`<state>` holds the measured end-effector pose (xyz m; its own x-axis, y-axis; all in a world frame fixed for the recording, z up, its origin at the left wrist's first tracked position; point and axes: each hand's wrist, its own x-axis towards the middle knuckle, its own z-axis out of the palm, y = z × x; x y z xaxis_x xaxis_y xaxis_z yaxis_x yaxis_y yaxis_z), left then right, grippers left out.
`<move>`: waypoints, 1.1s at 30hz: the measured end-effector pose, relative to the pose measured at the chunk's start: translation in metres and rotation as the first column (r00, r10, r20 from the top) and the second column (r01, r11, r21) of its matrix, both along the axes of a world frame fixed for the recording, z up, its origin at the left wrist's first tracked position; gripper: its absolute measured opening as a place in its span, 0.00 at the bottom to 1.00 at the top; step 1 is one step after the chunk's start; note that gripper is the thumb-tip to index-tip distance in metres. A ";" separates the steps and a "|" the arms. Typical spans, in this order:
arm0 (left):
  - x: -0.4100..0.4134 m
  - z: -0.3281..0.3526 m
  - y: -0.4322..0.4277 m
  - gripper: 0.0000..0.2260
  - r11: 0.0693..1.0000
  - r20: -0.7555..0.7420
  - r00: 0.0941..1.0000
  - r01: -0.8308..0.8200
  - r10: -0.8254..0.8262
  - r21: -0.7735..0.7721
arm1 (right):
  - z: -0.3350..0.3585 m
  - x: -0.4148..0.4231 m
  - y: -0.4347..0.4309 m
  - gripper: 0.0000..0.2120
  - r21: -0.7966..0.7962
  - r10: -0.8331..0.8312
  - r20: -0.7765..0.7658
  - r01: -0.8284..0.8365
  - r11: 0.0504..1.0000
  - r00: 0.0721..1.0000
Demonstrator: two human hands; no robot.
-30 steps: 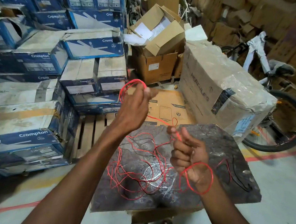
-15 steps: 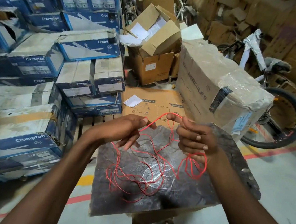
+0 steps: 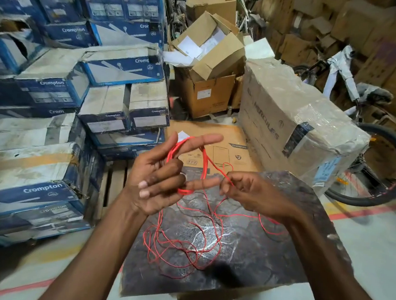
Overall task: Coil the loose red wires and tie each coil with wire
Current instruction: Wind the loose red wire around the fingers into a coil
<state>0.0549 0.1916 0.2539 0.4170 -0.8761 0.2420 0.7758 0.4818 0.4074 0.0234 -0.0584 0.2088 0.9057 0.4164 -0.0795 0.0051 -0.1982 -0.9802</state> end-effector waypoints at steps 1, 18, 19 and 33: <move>0.003 0.000 0.000 0.28 0.999 -0.018 0.998 -0.053 0.053 0.006 | -0.005 -0.002 0.001 0.08 -0.056 0.030 0.023 -0.028 0.998 0.999; 0.038 -0.010 -0.045 0.22 0.337 0.546 0.625 -0.772 0.558 0.539 | 0.001 -0.028 -0.002 0.05 -0.666 0.242 0.457 0.149 0.731 0.856; 0.037 -0.011 -0.047 0.22 0.277 0.656 0.588 -0.806 0.473 0.523 | -0.001 -0.028 -0.001 0.03 -0.671 0.254 0.468 0.154 0.725 0.847; 0.024 -0.037 -0.043 0.28 0.122 0.782 -0.093 -0.992 -0.616 -0.022 | -0.029 -0.013 -0.013 0.08 -0.232 -0.253 0.049 0.257 0.938 0.966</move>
<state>0.0788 0.1487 0.2173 0.8108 -0.5520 0.1948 -0.5836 -0.7364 0.3422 0.0107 -0.0712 0.1794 0.9812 0.1426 -0.1298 -0.0590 -0.4189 -0.9061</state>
